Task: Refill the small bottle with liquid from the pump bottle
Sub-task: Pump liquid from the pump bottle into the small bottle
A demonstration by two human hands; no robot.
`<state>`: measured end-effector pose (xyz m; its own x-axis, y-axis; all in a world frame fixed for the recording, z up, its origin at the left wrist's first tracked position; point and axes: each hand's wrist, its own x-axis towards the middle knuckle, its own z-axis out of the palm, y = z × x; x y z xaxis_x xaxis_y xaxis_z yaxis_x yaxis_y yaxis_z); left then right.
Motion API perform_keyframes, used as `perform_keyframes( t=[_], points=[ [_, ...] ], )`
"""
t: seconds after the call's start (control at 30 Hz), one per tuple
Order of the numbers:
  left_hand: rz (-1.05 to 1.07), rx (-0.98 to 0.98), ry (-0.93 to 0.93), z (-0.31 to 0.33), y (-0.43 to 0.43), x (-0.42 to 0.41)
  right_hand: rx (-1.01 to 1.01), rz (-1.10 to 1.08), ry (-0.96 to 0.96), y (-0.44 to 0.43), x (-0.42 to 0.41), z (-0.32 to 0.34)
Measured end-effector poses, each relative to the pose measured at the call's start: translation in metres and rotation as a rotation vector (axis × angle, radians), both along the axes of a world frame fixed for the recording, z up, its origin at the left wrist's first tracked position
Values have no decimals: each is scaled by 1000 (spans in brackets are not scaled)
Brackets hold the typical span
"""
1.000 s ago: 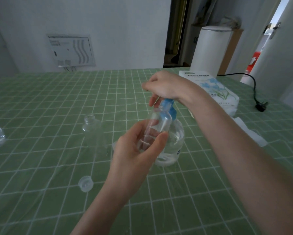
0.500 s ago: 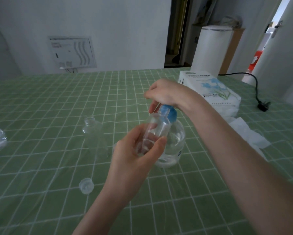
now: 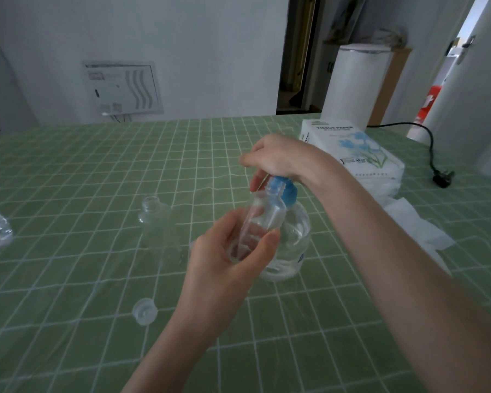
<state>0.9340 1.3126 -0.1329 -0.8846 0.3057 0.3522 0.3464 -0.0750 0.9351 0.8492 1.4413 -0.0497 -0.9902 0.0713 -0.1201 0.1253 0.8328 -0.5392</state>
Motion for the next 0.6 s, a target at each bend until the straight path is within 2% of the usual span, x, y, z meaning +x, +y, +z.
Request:
perform_keyframes(
  t=[0.33, 0.6],
  points=[
    [13, 15, -15, 1, 2, -2, 12, 6, 117, 0, 2, 12],
    [4, -10, 4, -1, 1, -1, -6, -6, 28, -1, 2, 1]
  ],
)
